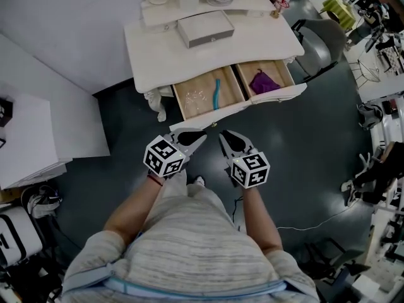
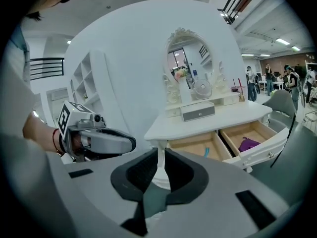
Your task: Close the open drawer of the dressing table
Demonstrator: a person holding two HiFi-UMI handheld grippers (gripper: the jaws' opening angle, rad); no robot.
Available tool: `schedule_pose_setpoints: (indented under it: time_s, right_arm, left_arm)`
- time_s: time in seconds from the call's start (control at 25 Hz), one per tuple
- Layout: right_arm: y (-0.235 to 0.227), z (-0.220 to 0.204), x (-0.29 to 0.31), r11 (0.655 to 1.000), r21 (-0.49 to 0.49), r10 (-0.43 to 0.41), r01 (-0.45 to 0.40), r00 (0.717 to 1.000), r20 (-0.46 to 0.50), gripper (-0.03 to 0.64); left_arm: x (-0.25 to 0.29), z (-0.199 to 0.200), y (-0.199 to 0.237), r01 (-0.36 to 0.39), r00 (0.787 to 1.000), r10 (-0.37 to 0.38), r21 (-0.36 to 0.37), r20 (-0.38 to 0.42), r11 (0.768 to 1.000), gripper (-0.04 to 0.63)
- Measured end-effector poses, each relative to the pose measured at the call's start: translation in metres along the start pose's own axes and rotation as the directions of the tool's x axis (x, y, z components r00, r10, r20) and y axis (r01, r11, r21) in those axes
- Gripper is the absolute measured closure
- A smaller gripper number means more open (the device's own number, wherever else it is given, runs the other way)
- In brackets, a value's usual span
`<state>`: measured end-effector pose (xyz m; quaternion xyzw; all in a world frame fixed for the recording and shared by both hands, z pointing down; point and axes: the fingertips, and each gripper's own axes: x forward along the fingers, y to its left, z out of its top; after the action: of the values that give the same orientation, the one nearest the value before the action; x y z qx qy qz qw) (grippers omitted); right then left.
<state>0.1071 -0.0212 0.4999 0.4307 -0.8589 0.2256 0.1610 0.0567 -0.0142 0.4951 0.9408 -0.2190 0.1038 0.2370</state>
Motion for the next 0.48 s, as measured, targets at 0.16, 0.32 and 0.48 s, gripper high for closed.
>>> schedule_pose_setpoints:
  time_s: [0.16,0.32,0.48]
  right_arm:
    - [-0.007,-0.012,0.018,1.000,-0.005,-0.009,0.009,0.999,-0.040,0.604]
    - [-0.016,-0.026,0.033,1.000,-0.005,-0.023,0.022,0.997,-0.077,0.604]
    - [-0.023,-0.042,0.045,0.999,0.002,-0.032,0.033,0.993,-0.117,0.604]
  left_arm:
    - [0.008,-0.011,0.013,-0.017,1.000,0.017,-0.012,-0.025,1.000,0.572]
    - [0.016,-0.024,0.025,-0.033,0.998,0.031,-0.030,-0.052,0.999,0.572]
    - [0.023,-0.036,0.033,-0.037,0.997,0.033,-0.056,-0.074,0.998,0.572]
